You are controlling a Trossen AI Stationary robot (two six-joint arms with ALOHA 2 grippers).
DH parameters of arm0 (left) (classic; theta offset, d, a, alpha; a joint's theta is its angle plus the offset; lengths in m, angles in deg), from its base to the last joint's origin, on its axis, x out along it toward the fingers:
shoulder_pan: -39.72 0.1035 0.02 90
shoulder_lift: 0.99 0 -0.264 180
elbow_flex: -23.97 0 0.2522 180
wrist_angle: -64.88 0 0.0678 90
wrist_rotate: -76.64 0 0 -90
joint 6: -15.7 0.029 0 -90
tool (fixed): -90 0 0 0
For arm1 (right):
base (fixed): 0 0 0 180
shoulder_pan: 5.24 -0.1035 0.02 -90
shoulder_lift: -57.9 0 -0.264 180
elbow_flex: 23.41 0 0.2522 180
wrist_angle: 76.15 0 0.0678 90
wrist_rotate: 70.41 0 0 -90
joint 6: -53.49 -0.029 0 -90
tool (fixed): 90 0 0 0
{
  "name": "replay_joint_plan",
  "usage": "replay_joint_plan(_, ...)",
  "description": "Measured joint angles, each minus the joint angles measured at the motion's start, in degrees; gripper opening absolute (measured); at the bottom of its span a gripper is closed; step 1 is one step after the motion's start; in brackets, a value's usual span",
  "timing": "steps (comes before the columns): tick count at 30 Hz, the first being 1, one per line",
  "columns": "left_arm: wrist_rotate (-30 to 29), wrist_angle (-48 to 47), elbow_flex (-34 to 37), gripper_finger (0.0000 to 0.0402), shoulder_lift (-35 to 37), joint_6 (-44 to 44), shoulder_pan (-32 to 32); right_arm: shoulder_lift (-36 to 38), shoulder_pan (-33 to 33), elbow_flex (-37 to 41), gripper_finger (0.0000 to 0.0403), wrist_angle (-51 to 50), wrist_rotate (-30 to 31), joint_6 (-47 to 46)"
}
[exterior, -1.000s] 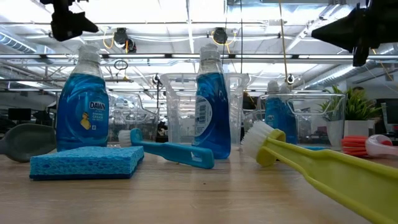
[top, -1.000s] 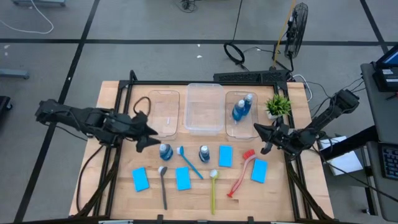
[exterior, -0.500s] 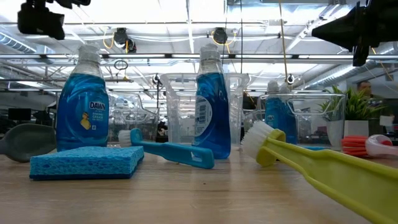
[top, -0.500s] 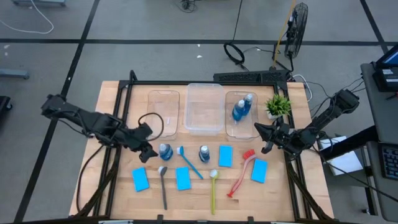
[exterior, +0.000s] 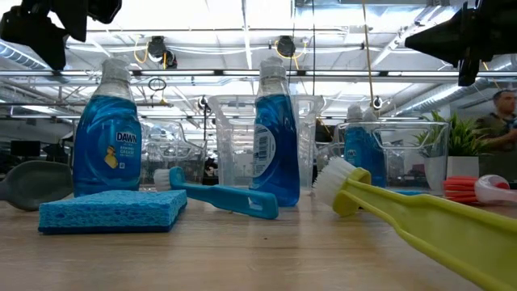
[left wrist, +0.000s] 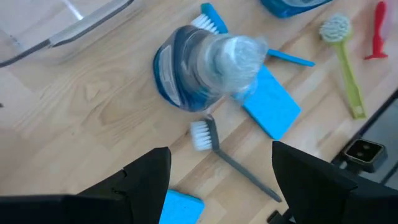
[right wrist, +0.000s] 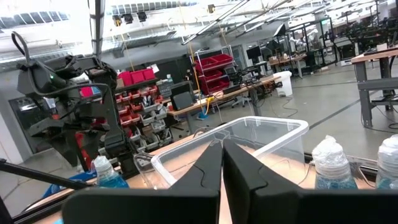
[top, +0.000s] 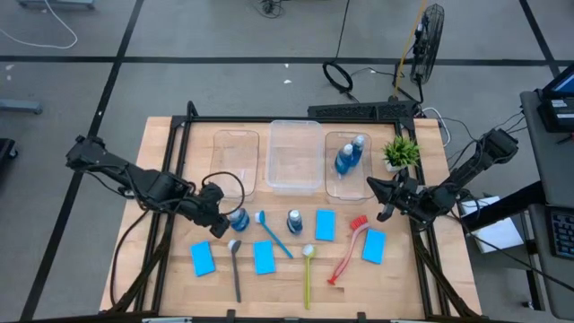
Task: Pick & Place Kitchen Sink Supplies
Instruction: Put the blue dishwashing liquid into the right transparent bin
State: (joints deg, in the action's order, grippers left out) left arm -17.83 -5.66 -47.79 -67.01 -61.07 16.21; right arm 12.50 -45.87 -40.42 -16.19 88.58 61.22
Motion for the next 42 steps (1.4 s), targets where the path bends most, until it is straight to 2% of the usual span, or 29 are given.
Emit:
replay_joint_plan(9, -0.56, -0.04, 0.00, 0.0278, -0.30, -0.05, 0.00, 0.00, 0.00, 0.02, 0.0002, -0.02, 0.00, 0.00)
replay_joint_plan(15, -3.68, -0.09, -0.17, 0.0278, -0.30, 1.35, 0.16, 0.00, 0.00, 0.04, 0.0002, 0.01, 0.00, 0.00)
replay_joint_plan(22, -9.08, -0.11, -3.19, 0.0278, -0.30, 6.89, 1.55, 0.00, 0.00, 0.04, 0.0002, 0.22, 0.02, -0.11)
replay_joint_plan(35, -5.64, -0.10, -3.39, 0.0278, -6.13, 12.24, 4.93, 0.00, 0.00, 0.04, 0.0001, 0.30, 0.01, -1.05)
replay_joint_plan(42, -5.61, 0.00, -3.39, 0.0278, -7.87, 12.66, 5.11, 0.00, 0.00, 0.04, 0.0001, 0.33, 0.00, -1.06)
